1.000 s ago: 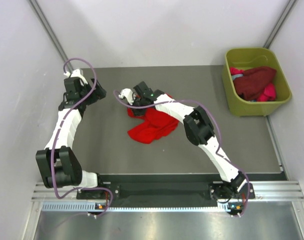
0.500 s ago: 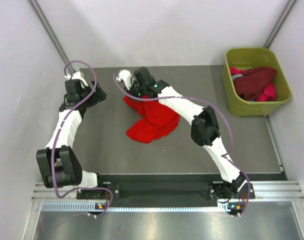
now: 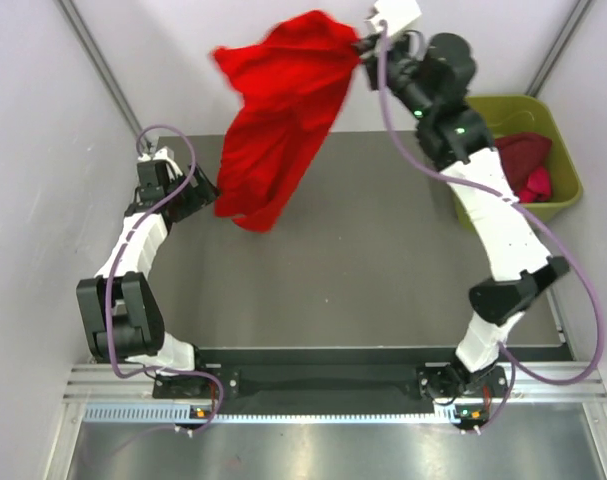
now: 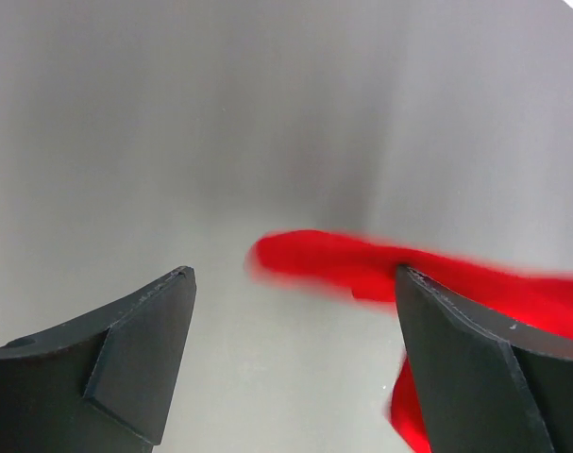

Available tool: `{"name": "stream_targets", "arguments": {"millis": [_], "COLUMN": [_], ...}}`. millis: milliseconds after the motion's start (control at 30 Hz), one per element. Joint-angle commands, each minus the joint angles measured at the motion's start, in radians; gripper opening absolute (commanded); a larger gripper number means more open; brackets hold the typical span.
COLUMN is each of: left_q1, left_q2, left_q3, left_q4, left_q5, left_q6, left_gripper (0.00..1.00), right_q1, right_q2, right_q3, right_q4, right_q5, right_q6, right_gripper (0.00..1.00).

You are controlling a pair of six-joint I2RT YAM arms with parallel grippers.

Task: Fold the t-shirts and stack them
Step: Flatten the tshirt out

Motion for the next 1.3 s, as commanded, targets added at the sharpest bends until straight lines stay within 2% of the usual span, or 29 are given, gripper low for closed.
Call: {"name": "stream_targets", "arguments": {"millis": [0,33,100,133,167,233,267,367,433,533,600,700,1000,1267], "left_q1": [-0.001,-0.004,-0.007,-0.008,-0.008,-0.008,-0.007,-0.01,-0.017,-0.062,-0.096,-0.105,-0.106,-0.105], "left_q2": [0.002,0.0,-0.002,-0.002,-0.005,-0.008,-0.009,-0.012,-0.011,-0.002,0.018,0.106,0.199,0.313], "left_q3": [0.046,0.046,0.046,0.046,0.045,0.043,0.043,0.043,0.04,0.043,0.039,0.075,0.121,0.186], "left_q4": [0.058,0.056,0.056,0.059,0.062,0.065,0.064,0.062,0.059,0.025,-0.031,-0.134,-0.104,-0.103], "left_q5": [0.043,0.048,0.056,0.06,0.063,0.068,0.069,0.079,0.089,0.037,-0.004,0.002,0.006,0.023], "left_q6": [-0.017,-0.016,-0.014,-0.014,-0.014,-0.014,-0.013,-0.001,0.013,0.062,0.116,0.147,0.144,0.133], "left_gripper": [0.9,0.9,0.9,0.9,0.9,0.9,0.9,0.91,0.91,0.95,0.98,0.99,0.95,0.96], "right_q1": [-0.135,-0.159,-0.215,-0.225,-0.236,-0.226,-0.216,-0.175,-0.153,-0.126,-0.104,-0.072,-0.038,-0.047], "right_q2": [-0.014,-0.045,-0.063,-0.069,-0.072,-0.082,-0.086,-0.103,-0.091,-0.056,-0.037,-0.034,-0.037,-0.026], "right_q3": [-0.229,-0.363,-0.496,-0.618,-0.678,-0.79,-0.808,-0.773,-0.69,-0.61,-0.614,-0.72,-0.895,-0.964], "right_q4": [-0.075,-0.079,-0.105,-0.113,-0.119,-0.142,-0.139,-0.113,-0.118,-0.199,-0.24,-0.218,-0.185,-0.145], "right_q5": [0.081,0.076,0.056,0.061,0.061,0.049,0.034,0.023,0.014,-0.109,-0.167,-0.174,-0.034,0.092], "right_q6": [-0.003,0.009,-0.004,-0.006,-0.009,-0.036,-0.027,0.002,-0.001,-0.036,-0.035,-0.023,-0.107,-0.147], "right_gripper": [0.0,0.0,0.0,0.0,0.18,0.38,0.43,0.47,0.48,0.48,0.47,0.44,0.4,0.41]}}
